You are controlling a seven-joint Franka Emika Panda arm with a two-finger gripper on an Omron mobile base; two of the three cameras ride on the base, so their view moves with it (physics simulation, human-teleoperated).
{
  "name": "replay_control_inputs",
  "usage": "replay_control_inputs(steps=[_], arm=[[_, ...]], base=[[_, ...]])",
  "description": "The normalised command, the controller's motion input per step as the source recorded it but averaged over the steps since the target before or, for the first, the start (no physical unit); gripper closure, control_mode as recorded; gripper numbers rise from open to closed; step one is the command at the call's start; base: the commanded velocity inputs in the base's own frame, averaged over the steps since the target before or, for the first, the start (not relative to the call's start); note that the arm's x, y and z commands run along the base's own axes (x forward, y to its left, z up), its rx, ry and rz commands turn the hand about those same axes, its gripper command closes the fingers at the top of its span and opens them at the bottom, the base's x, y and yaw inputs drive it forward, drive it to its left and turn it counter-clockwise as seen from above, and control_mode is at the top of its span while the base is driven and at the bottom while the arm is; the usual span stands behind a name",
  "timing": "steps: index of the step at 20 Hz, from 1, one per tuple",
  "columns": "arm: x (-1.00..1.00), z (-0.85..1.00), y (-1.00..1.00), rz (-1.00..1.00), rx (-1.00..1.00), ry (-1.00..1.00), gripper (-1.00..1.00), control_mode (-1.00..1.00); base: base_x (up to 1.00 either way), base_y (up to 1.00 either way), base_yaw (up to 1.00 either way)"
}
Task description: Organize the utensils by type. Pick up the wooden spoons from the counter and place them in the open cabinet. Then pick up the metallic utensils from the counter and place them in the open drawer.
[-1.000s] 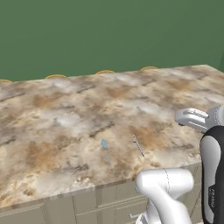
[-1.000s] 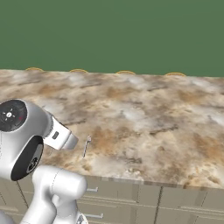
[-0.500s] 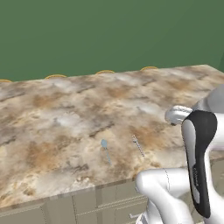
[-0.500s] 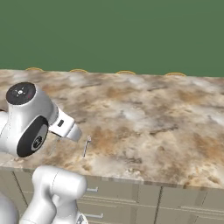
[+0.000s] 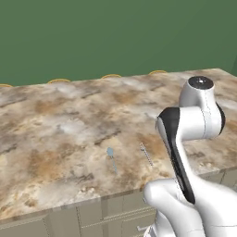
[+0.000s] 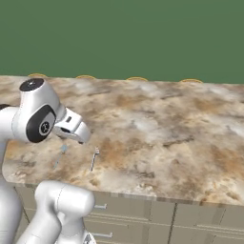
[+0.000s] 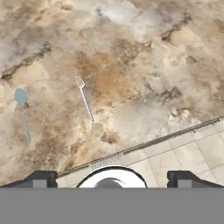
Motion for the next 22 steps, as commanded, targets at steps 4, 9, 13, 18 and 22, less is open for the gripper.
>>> replay_control_inputs(steps=[4,9,13,18,22], arm=[[0.38,-0.62,0.07,0.08,-0.03,0.06,-1.0,-1.0],[0.37,-0.53,0.0,0.1,0.0,0.01,-1.0,-1.0],[0.45,-0.49,0.05,0.17,0.0,0.0,-1.0,-1.0],[0.6,-0.41,0.05,0.08,0.0,0.11,-1.0,-1.0],[0.63,-0.39,0.05,0.03,0.0,0.22,-1.0,-1.0]], base=[[0.0,0.0,0.0],[0.0,0.0,0.0],[0.0,0.0,0.0],[0.0,0.0,0.0],[0.0,0.0,0.0]])
